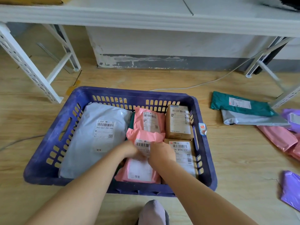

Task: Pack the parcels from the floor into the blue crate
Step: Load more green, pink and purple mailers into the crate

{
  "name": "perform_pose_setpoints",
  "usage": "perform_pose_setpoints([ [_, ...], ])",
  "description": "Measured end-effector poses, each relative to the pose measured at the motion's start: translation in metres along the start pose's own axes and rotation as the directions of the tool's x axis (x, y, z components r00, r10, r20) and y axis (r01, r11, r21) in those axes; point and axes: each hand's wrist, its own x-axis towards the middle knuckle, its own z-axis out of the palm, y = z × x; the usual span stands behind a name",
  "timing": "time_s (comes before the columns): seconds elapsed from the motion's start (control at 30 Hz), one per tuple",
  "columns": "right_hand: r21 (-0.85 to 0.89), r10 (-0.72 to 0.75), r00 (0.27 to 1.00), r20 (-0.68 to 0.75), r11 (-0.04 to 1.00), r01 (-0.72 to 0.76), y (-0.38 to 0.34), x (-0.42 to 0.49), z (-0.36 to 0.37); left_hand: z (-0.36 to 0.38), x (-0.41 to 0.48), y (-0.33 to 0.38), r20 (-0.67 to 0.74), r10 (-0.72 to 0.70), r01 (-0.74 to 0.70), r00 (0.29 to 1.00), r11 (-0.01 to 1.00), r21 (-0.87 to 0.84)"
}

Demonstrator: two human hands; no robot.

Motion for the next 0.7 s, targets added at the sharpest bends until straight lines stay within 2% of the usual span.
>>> perform_pose_setpoints([
  [0.07, 0.028, -0.038, 0.995, -0.089, 0.999, 0.041, 0.002, 0.004, -0.001, -0.016, 0.008, -0.004, -0.218, -0.058, 0.002, 0.974, 0.968, -0.250],
  [0.13, 0.095, -0.049, 0.989, -0.141, 0.993, 0.063, 0.006, 0.010, -0.002, -0.029, 0.015, -0.003, -0.358, -0.072, -0.034, 0.931, 0.959, -0.282],
  [0.27, 0.210, -0.022, 0.997, -0.069, 0.977, 0.036, 0.010, 0.022, -0.004, -0.038, 0.027, 0.010, -0.316, -0.034, -0.015, 0.948, 0.989, -0.150],
  [0.43, 0.209, -0.057, 0.998, 0.010, 0.977, 0.053, 0.014, 0.030, -0.006, -0.032, 0.049, 0.018, -0.266, -0.082, 0.037, 0.960, 0.985, -0.170],
  [0.6, 0.185, -0.068, 0.997, 0.025, 0.981, 0.062, 0.016, 0.029, -0.004, -0.031, 0.065, 0.026, -0.425, -0.044, 0.029, 0.904, 0.999, -0.041],
  [0.7, 0.162, -0.095, 0.995, 0.019, 0.983, 0.091, 0.015, 0.031, -0.002, -0.034, 0.067, 0.026, -0.485, -0.017, -0.030, 0.874, 0.996, -0.089],
])
